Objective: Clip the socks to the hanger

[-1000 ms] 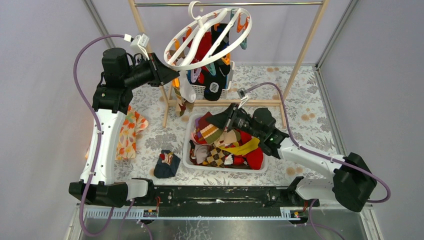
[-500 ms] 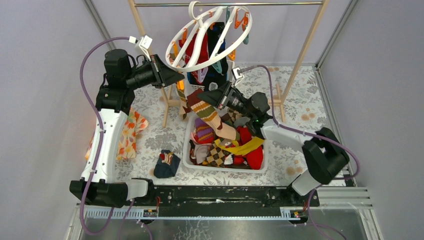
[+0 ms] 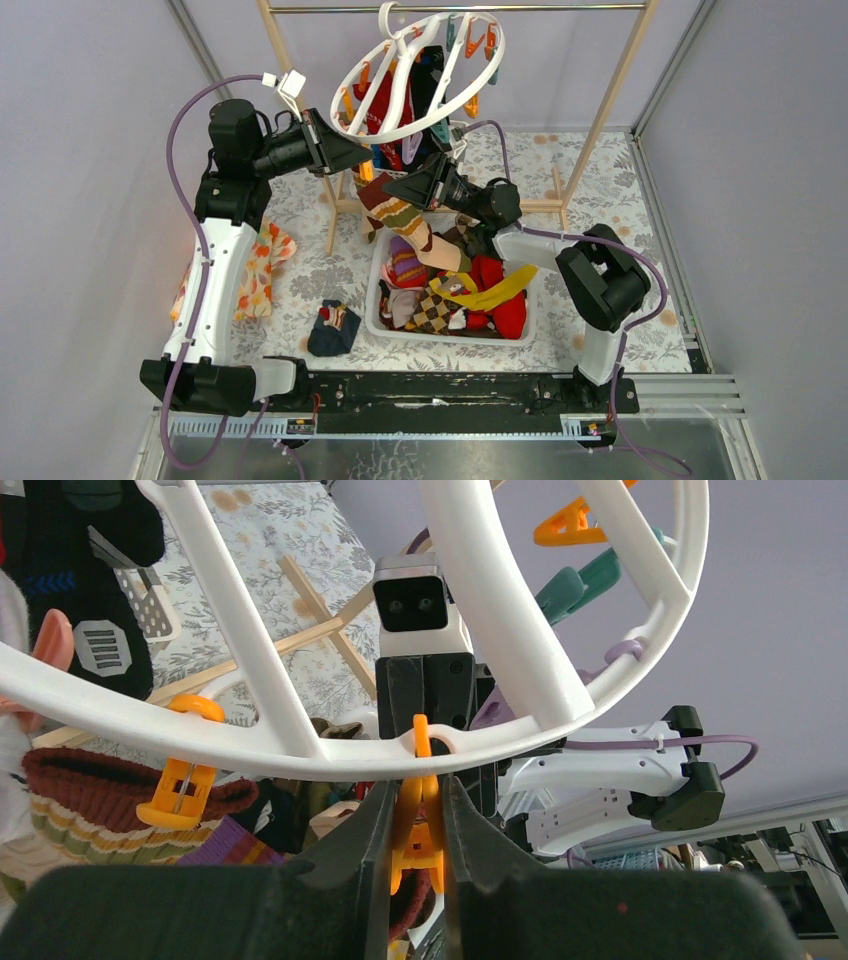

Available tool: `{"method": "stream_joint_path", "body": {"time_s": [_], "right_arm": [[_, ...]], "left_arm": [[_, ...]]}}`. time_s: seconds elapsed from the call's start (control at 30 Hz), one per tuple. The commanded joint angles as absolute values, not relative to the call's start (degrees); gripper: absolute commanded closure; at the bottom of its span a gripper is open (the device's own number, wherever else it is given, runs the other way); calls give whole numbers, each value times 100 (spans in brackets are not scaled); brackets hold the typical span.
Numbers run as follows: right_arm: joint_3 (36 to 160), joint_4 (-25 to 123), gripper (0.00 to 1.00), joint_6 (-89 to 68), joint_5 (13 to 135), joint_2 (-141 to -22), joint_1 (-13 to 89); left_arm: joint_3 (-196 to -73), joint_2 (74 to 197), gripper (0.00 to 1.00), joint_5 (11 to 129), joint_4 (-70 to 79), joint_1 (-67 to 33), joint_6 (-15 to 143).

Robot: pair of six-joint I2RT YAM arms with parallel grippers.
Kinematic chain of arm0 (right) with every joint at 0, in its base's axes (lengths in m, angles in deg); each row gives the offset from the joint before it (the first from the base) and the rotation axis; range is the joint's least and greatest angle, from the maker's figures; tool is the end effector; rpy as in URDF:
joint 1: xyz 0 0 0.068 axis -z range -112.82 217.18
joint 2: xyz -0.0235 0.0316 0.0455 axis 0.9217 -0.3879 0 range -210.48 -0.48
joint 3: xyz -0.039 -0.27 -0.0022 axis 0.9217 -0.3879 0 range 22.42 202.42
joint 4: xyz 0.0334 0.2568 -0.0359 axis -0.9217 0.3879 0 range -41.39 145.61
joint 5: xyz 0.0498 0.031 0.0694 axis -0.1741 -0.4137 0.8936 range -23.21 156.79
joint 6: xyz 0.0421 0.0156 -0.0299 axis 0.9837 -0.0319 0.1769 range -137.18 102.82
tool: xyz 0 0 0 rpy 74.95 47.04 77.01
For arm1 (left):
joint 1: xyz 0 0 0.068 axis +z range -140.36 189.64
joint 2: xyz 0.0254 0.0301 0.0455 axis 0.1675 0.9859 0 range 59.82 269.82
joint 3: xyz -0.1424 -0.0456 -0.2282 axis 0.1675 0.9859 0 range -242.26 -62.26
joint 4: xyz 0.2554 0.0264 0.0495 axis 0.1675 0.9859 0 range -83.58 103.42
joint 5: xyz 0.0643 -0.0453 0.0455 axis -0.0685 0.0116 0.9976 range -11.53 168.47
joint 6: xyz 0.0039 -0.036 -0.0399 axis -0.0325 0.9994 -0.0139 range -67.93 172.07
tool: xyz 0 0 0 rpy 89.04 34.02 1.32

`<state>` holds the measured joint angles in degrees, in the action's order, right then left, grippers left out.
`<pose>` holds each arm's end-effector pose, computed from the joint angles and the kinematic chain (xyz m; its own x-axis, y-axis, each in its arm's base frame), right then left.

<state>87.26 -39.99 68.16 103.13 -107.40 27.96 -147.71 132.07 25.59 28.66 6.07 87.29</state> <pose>0.2884 0.2627 0.3209 -0.7768 0.4023 -0.4844 -0.6273 -0.4276 0.6509 0.2564 -0.0444 0.4643 -0.6029 -0.3111 -0.7346 0.5825 0.4576 -0.6718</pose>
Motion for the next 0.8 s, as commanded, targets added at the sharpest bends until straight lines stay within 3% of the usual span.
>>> {"method": "stream_joint_path", "body": {"time_s": [0.0, 0.3, 0.47, 0.6, 0.77], "right_arm": [[8518, -4435, 100, 6771, 10429, -10221, 2814], [8385, -3944, 100, 6232, 10184, -9781, 2330], [8990, -4956, 100, 7290, 10077, -10219, 1996], [9403, -4654, 100, 7119, 10383, -10107, 1788], [8830, -4560, 100, 6767, 10268, -9801, 1845]], "left_arm": [[-14843, 13145, 100, 2231, 2540, 686, 8888], [-14799, 13079, 100, 2162, 2525, 785, 8909], [-14810, 13121, 100, 1963, 2381, 877, 9073], [-14890, 13163, 100, 1905, 2388, 953, 9132], [-14820, 13139, 100, 1869, 2207, 958, 9346]]}}
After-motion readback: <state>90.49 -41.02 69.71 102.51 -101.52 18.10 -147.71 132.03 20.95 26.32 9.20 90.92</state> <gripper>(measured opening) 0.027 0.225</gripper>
